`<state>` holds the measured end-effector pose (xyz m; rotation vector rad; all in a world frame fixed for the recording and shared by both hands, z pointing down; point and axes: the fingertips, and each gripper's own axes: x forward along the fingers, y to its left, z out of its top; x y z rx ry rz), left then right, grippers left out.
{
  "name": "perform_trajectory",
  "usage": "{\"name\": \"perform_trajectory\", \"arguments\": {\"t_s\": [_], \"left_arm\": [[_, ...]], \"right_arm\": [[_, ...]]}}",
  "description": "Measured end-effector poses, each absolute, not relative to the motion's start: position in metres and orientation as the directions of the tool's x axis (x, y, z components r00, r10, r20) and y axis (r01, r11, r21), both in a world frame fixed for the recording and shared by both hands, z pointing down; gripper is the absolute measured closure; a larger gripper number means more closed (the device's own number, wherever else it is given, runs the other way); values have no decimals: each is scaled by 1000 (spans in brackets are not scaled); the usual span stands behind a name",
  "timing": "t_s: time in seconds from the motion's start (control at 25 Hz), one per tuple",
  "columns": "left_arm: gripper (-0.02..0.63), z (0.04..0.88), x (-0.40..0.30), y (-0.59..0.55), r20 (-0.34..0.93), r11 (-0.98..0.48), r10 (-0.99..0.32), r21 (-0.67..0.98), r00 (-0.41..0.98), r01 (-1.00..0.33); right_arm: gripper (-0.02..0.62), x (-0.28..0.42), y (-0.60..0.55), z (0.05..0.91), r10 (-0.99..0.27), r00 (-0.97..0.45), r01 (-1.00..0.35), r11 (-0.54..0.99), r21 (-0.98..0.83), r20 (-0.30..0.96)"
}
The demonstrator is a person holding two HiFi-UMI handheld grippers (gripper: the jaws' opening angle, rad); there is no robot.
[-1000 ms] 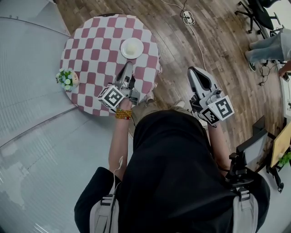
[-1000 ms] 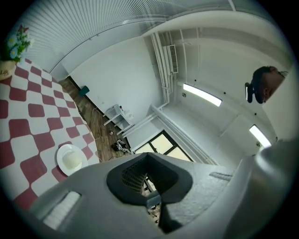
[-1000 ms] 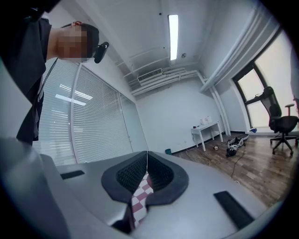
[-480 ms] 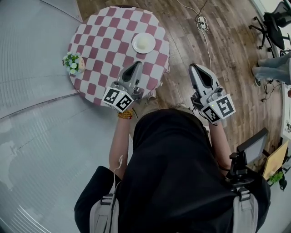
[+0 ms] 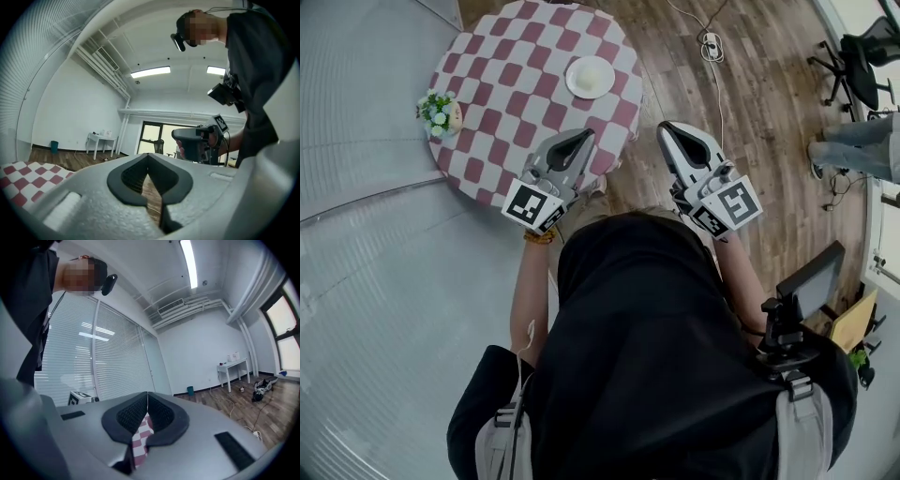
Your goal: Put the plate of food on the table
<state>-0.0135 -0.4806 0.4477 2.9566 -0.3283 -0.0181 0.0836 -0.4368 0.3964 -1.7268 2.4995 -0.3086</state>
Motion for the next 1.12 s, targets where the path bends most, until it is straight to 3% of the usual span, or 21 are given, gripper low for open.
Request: {"name": "perform_trajectory", "arguments": {"t_s": [0.28,0.52,1.12], "left_arm": [[603,459,-25,-474,0,-968,-201,153,980,-199],[603,476,-29,-473,90,-974,-186,111,979,-195],[603,557,-58,-478,222,-964,-160,174,962,-201]], "right_arm": [[584,50,-438,437,-880,-464,-882,447,-151,102],[584,35,-445,451,-852,-509,-856,487,-172,120],[586,7,-469,524,-845,-481,-876,449,-176,233]]}}
